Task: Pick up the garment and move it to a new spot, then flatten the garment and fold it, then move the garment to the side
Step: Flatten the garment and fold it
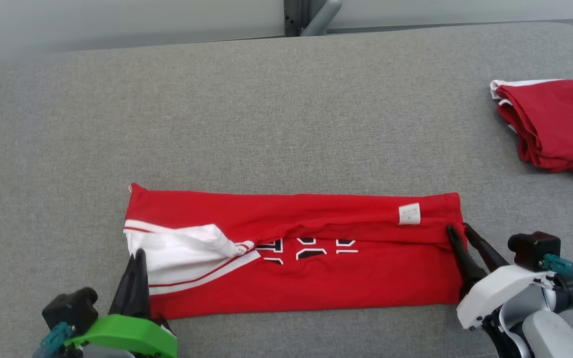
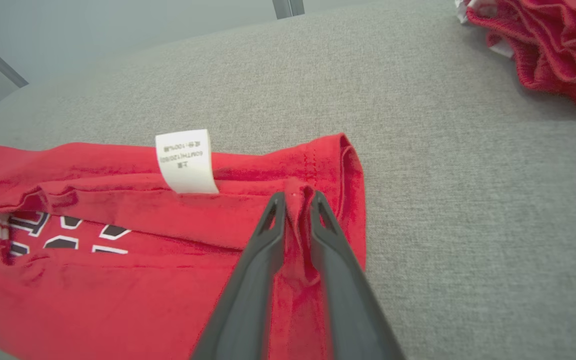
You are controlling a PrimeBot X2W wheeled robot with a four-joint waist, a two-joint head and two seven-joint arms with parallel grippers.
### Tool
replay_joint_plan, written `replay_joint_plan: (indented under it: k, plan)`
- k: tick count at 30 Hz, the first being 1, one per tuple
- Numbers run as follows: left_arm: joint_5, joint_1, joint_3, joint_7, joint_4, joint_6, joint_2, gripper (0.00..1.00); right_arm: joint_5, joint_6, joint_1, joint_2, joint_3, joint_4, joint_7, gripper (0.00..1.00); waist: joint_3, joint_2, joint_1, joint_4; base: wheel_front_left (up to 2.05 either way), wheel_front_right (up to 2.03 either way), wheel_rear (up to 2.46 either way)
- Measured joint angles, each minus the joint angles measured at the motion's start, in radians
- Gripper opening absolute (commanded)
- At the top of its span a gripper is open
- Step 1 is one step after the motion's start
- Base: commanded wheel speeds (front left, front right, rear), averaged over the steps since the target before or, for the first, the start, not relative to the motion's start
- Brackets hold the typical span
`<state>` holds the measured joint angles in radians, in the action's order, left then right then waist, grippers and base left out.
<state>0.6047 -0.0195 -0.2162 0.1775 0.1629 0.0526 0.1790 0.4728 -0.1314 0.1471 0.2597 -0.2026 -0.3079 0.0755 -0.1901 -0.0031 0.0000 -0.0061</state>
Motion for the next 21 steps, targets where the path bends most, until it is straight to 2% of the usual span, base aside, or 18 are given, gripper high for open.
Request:
replay_joint_plan:
  k: [1,11,21]
  plan:
    - [0.003,0.016,0.000,0.001,0.000,0.000,0.000,1.00,-0.010,0.000,-0.011,-0.003,0.005,-0.005,0.014,1.00,0.004,0.0000,0.0000,-0.001,0.00,0.00,0.00]
    - [-0.001,0.121,0.040,0.028,-0.085,0.043,0.030,1.00,-0.039,0.000,-0.127,-0.075,0.114,-0.032,0.099,1.00,0.057,0.0000,0.0000,-0.014,0.00,0.00,0.00]
    - [-0.058,0.103,0.012,0.045,-0.124,0.066,0.027,1.00,-0.074,0.000,-0.170,-0.105,0.192,0.018,0.084,1.00,0.097,0.0000,0.0000,-0.035,0.00,0.00,0.00]
